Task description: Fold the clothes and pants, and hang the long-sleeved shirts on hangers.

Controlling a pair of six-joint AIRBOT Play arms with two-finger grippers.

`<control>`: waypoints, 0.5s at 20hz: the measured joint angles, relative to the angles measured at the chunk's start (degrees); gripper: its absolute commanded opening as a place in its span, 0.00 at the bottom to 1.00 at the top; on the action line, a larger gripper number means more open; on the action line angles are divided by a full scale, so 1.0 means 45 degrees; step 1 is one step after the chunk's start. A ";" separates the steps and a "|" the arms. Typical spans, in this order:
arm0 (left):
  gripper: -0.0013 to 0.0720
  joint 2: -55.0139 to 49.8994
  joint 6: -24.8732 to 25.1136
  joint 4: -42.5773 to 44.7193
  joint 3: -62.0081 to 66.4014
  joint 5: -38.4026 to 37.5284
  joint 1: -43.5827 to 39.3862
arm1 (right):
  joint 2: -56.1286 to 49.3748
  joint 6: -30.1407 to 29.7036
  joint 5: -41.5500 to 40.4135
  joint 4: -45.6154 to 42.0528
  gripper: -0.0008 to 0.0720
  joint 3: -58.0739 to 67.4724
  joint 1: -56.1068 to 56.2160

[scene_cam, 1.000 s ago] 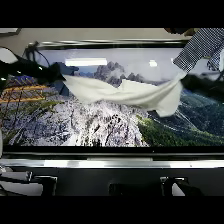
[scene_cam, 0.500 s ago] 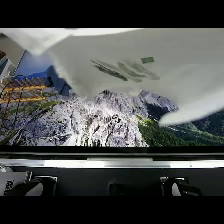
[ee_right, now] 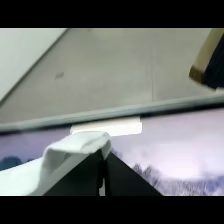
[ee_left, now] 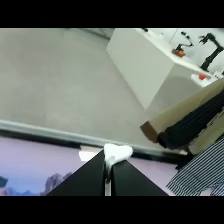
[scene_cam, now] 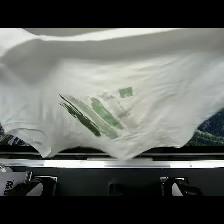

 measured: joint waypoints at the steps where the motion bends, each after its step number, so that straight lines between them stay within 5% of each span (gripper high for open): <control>1: 0.04 -0.0525 0.0102 0.0083 -0.0306 0.0000 0.0000 | -0.0816 0.0010 0.0529 0.0282 0.06 -0.0199 0.0000; 5: 0.04 -0.3721 0.0724 0.0146 -0.0967 0.0141 -0.0194 | -0.4177 0.0034 0.1083 0.1005 0.06 -0.1418 0.0345; 10: 0.04 -0.7917 0.1020 0.0131 -0.1156 0.0772 -0.0733 | -0.8252 -0.0151 -0.1467 0.1287 0.06 -0.2123 0.1797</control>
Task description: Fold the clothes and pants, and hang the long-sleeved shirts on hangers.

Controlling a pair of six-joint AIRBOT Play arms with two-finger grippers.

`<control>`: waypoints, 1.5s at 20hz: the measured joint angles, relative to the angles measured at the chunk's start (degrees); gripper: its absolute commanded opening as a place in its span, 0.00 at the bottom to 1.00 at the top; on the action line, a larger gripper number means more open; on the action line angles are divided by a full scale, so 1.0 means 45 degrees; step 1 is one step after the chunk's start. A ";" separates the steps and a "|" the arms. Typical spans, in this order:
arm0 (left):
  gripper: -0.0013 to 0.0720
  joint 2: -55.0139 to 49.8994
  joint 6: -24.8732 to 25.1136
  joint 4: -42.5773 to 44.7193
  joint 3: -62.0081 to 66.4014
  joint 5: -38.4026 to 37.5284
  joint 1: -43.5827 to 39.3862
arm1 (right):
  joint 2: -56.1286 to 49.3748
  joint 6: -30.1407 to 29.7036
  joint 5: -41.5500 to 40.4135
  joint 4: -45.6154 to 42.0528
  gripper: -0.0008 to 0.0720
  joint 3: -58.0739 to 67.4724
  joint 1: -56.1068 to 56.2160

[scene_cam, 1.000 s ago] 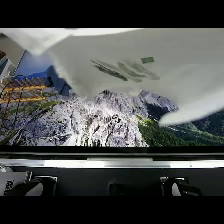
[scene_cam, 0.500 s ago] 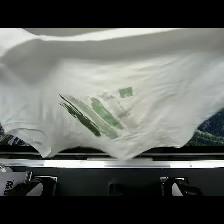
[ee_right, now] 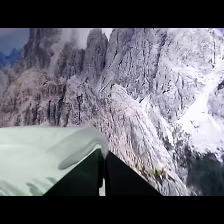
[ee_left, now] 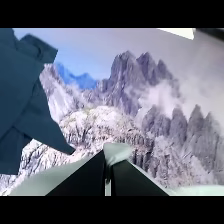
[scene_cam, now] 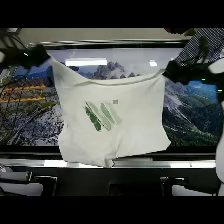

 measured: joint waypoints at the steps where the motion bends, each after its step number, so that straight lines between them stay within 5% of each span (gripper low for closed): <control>1: 0.04 -0.0641 0.0034 -0.0024 -0.0005 0.0180 -0.0117 | -0.0665 0.0005 -0.0724 0.0058 0.06 -0.0044 0.0311; 6: 0.04 -0.2749 0.0092 -0.0534 -0.0024 0.1433 -0.0709 | -0.2783 0.0860 -0.3376 0.0083 0.06 -0.0141 0.1287; 8: 0.12 -0.3152 0.0092 -0.0884 -0.0024 0.1982 -0.0933 | -0.3201 0.1263 -0.4027 0.0049 0.06 -0.0151 0.1409; 11: 0.48 -0.3429 0.0083 -0.1375 0.0010 0.2055 -0.1088 | -0.3405 0.1535 -0.4313 0.0039 0.42 -0.0146 0.1462; 13: 0.48 -0.3376 0.0078 -0.1651 0.0209 0.1530 -0.0913 | -0.3230 0.1613 -0.3546 0.0058 0.59 -0.0092 0.1268; 22: 0.48 -0.0947 0.1185 -0.0554 0.0515 -0.5474 0.2059 | -0.0092 -0.1511 0.3526 -0.1069 0.59 -0.1044 -0.3084; 30: 0.48 0.3891 0.1379 0.0423 -0.4784 -0.7150 0.4770 | 0.2943 -0.2681 0.4187 -0.1700 0.59 -0.8315 -0.5707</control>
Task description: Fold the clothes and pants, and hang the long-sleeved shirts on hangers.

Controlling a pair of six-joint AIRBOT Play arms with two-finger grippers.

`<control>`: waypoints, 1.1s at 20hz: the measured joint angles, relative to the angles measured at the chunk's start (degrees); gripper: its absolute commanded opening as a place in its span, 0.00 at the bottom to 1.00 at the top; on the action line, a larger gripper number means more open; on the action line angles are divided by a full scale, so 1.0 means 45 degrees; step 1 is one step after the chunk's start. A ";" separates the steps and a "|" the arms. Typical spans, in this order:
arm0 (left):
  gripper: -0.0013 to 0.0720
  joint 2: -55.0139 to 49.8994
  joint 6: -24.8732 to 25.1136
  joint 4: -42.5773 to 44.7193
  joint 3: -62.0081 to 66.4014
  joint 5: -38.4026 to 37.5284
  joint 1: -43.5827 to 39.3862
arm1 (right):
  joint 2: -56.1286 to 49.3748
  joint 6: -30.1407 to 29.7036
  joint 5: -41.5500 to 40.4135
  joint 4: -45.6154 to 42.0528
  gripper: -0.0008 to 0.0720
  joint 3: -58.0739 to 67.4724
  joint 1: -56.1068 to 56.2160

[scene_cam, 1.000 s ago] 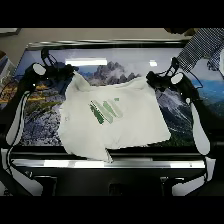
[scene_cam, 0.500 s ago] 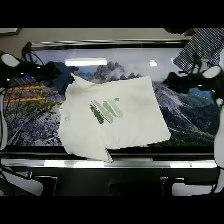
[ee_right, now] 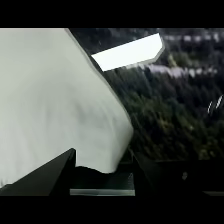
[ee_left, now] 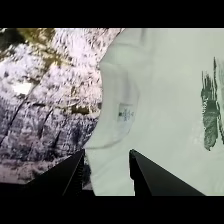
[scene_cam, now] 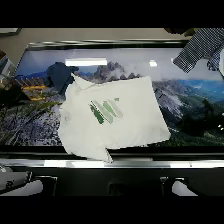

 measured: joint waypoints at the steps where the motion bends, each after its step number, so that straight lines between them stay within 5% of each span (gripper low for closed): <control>1: 0.48 0.0476 0.0019 0.0024 -0.0636 0.0034 0.0204 | 0.0121 -0.0053 -0.0214 -0.0078 0.59 -0.0588 -0.0083; 10: 0.48 0.1734 0.0034 0.0204 -0.2696 0.0651 0.0743 | -0.0146 -0.0534 -0.1326 0.0942 0.57 -0.2511 -0.0248; 13: 0.48 0.1773 0.0185 0.0321 -0.2900 0.0821 0.0767 | -0.0427 -0.0719 -0.1511 0.1433 0.37 -0.2589 -0.0248; 16: 0.48 0.1734 0.0423 0.0364 -0.3109 0.0811 0.0767 | -0.0709 -0.0908 -0.1744 0.1642 0.06 -0.2628 -0.0253; 22: 0.48 0.2399 0.1190 -0.0083 -0.5673 0.0661 0.0738 | -0.0894 -0.1336 -0.1773 0.2030 0.06 -0.2633 -0.0253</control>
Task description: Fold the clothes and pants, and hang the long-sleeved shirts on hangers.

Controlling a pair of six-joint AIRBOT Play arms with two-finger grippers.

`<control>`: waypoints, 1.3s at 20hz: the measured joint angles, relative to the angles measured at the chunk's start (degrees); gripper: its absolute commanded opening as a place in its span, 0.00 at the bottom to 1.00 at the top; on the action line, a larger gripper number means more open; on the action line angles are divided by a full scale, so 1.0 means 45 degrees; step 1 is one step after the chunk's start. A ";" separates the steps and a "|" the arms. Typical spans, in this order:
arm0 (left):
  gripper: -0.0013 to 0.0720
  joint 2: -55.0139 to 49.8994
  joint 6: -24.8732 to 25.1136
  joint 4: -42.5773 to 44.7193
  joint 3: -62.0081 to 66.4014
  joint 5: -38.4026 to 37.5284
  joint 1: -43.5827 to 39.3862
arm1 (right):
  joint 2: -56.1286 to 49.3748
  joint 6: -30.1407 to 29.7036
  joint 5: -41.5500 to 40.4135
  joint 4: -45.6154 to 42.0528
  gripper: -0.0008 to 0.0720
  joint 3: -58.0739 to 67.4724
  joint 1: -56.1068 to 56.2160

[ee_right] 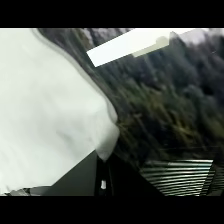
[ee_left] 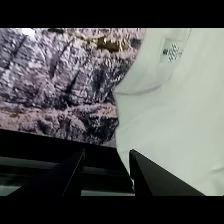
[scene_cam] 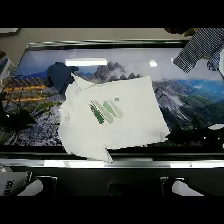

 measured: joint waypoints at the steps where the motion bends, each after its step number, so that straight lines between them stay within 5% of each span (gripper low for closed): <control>1: 0.48 0.0442 0.0136 -0.0325 -0.0991 0.0107 -0.0005 | -0.0015 -0.0053 0.0000 0.0044 0.06 0.0000 0.0000; 10: 0.48 0.3871 0.0005 -0.3094 -0.8029 0.2278 -0.1457 | -0.0019 -0.0282 -0.0175 0.0704 0.06 0.0000 0.0000; 26: 0.47 0.3706 -0.1365 -0.3672 -0.9000 0.5668 -0.5523 | -0.0019 -0.0282 -0.0253 0.1064 0.06 0.0000 0.0000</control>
